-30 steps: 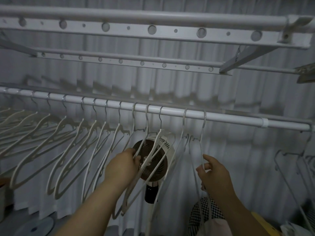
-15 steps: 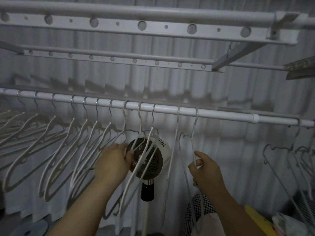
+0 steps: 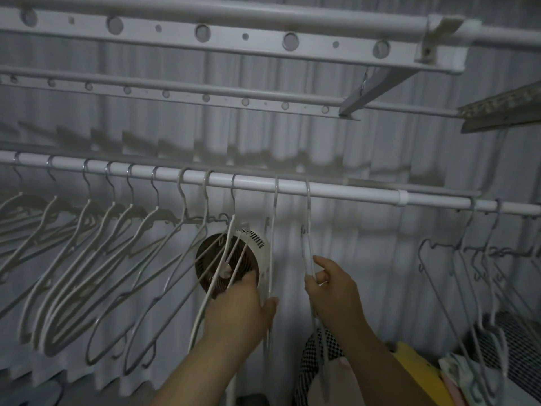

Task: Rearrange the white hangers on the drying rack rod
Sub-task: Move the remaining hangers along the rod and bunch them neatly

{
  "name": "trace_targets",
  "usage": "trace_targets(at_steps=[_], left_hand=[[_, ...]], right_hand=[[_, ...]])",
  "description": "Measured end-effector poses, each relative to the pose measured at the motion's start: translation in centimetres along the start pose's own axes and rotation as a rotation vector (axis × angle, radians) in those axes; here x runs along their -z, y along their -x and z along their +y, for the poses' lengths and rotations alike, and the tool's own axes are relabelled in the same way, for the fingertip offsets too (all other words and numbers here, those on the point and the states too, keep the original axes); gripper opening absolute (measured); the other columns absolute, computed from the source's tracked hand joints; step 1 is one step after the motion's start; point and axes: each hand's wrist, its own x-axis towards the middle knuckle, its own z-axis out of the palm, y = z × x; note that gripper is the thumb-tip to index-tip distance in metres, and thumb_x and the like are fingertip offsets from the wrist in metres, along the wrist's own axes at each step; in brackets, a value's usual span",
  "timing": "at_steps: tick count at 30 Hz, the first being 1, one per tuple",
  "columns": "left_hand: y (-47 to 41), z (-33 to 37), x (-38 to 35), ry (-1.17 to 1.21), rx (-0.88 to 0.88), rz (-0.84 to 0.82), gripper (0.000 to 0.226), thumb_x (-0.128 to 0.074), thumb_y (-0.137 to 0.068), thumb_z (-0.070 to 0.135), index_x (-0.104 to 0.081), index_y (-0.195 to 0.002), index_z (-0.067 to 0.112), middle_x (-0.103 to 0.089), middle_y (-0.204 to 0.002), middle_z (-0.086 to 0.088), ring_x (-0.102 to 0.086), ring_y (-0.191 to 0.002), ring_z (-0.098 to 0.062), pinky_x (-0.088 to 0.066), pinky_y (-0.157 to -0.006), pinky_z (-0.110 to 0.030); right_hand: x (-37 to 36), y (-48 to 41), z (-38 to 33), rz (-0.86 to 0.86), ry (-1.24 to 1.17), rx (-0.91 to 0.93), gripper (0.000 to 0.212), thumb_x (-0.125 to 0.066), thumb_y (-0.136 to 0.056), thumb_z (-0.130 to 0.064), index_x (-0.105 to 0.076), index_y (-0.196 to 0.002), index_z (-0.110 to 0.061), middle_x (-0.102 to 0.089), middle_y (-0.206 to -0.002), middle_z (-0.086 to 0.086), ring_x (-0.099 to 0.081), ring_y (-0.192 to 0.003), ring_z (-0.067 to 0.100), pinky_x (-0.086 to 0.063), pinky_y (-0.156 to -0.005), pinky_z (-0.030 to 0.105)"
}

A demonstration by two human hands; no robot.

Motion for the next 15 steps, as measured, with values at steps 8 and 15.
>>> trace_targets(at_steps=[8,15], left_hand=[[0.4,-0.1,-2.4,-0.039,0.072,-0.061,0.016,-0.04,-0.09,0.019,-0.053,-0.093,0.01,-0.065,-0.101,-0.009,-0.061,-0.092,-0.023,-0.046,-0.073,-0.027],[1.4,-1.1,-1.7,-0.014,0.066,0.131,0.021,-0.036,-0.093,0.021,-0.044,-0.073,0.021,-0.061,-0.076,0.0,-0.061,-0.078,-0.018,-0.031,-0.056,-0.023]], right_hand=[[0.5,0.2,-0.2,-0.049,0.01,0.043,0.041,-0.051,-0.087,-0.003,-0.049,-0.128,-0.007,-0.043,-0.055,-0.007,-0.043,-0.051,0.004,-0.041,-0.053,0.002],[-0.1,0.3,-0.9,-0.076,0.01,0.033,0.04,-0.051,-0.088,-0.005,-0.049,-0.127,-0.007,-0.042,-0.057,-0.007,-0.043,-0.053,0.003,-0.044,-0.063,0.023]])
